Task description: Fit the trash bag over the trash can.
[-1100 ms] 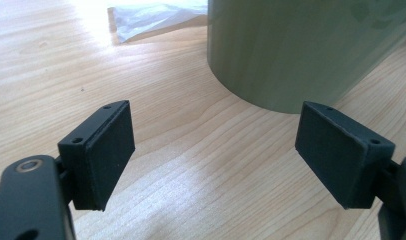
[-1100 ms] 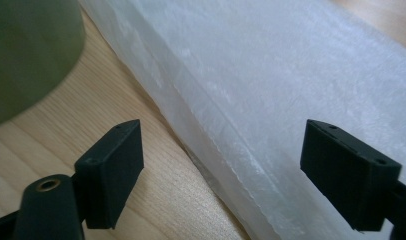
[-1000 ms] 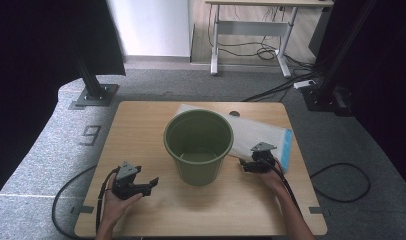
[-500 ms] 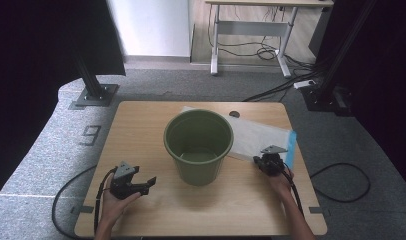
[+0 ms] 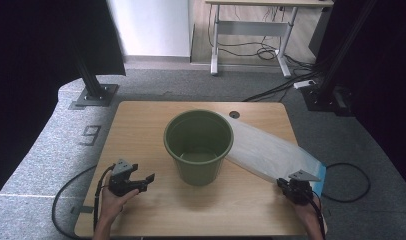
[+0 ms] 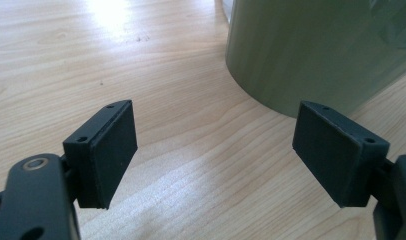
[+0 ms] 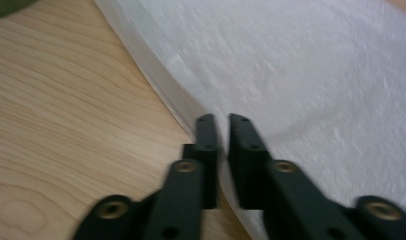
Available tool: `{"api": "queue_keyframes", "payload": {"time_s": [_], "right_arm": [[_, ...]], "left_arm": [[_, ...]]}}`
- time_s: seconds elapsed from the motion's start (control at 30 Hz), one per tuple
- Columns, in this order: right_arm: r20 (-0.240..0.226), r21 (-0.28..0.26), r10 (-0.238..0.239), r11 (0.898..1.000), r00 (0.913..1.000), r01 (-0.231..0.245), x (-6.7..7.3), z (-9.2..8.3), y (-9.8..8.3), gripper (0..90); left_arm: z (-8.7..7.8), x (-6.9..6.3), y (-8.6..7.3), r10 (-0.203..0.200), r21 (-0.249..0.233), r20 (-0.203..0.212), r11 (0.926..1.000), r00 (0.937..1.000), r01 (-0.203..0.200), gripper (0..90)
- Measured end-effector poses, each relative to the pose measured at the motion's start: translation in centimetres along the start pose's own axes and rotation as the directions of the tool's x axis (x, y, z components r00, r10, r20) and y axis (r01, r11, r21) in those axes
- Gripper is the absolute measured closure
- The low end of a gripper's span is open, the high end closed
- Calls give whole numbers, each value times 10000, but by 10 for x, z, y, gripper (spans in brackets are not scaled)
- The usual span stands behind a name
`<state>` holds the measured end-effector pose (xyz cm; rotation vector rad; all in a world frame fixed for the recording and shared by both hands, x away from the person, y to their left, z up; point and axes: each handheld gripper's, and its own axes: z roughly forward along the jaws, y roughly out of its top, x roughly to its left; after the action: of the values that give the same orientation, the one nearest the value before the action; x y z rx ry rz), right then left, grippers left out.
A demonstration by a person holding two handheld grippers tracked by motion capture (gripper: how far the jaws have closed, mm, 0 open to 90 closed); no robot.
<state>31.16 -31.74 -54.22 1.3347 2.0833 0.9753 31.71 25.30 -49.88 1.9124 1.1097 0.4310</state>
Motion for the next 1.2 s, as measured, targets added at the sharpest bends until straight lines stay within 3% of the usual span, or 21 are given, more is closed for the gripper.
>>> {"api": "queue_keyframes", "payload": {"time_s": [0.03, 0.07, 0.13, 0.23, 0.3, 0.37, 0.4, 0.43, 0.6, 0.67, 0.73, 0.77, 0.8, 0.83, 0.93, 1.03, 1.1, 1.2], "right_arm": [[-237, -261, -227, 9994, 9995, 221, 9, 1, 11, 612], [-237, -261, -227, 9994, 9995, 221, 9, 1, 11, 612], [-563, -447, -602, 9973, 9966, 577, 22, 9, 25, 524], [-1045, -474, -1277, 9912, 9863, 1233, 44, 31, 49, 421], [-1031, -447, -1671, 9856, 9805, 1633, 54, 49, 63, 402], [-1392, -506, -1479, 9886, 9792, 1421, 62, 75, 79, 394], [-1392, -506, -1479, 9886, 9792, 1421, 62, 75, 79, 394], [-1512, -328, -1495, 9887, 9771, 1461, 68, 93, 86, 390], [-1652, -220, -1529, 9882, 9743, 1513, 75, 116, 92, 395], [-1620, -118, -1447, 9894, 9761, 1447, 76, 124, 91, 428], [-1558, -166, -1346, 9909, 9786, 1337, 76, 125, 90, 538], [-1493, -129, -1300, 9915, 9802, 1295, 76, 124, 91, 665], [-1493, -129, -1300, 9915, 9802, 1295, 76, 124, 91, 665], [-1448, 17, -1235, 9921, 9817, 1251, 76, 121, 90, 766], [-1337, 188, -1388, 9896, 9813, 1425, 79, 117, 89, 834], [-1113, 120, -1960, 9800, 9743, 1986, 83, 107, 82, 875], [-1234, 16, -1756, 9842, 9767, 1771, 83, 94, 71, 882], [-1334, -9, -1795, 9835, 9747, 1810, 83, 86, 62, 885]], "left_arm": [[0, 0, 0, -38, -45, 58, 10000, 10000, 38, 178], [0, 0, 0, -72, -60, 114, 10000, 9999, 73, 178], [1, -1, 0, -70, 13, 95, 10000, 9999, 70, 178], [4, -2, 1, 25, 97, 84, 9999, 10000, -26, 178], [4, -4, 1, 48, 82, 99, 10000, 9999, -49, 178], [4, -4, 1, -41, 46, 141, 10000, 9999, 40, 178], [4, -4, 1, -41, 46, 141, 10000, 9999, 40, 177], [6, -2, 0, -80, 114, 86, 9999, 9999, 79, 177], [7, 0, -2, -159, 176, 73, 9997, 9998, 158, 177], [7, 1, -3, -222, 146, 68, 9996, 9997, 221, 177], [7, 2, -3, -218, 201, -18, 9996, 9998, 218, 175], [7, 4, -3, -346, 127, -54, 9993, 9994, 346, 174], [7, 4, -3, -346, 127, -54, 9993, 9994, 346, 175], [6, 5, -3, -426, 82, -53, 9991, 9991, 427, 175], [5, 7, -2, -567, -47, -63, 9984, 9984, 567, 175], [2, 6, -2, -502, -178, -389, 9986, 9980, 496, 179], [-3, 4, 1, -420, -337, -565, 9986, 9975, 401, 183], [-7, 2, 2, -383, -479, -524, 9982, 9979, 358, 183]]}}
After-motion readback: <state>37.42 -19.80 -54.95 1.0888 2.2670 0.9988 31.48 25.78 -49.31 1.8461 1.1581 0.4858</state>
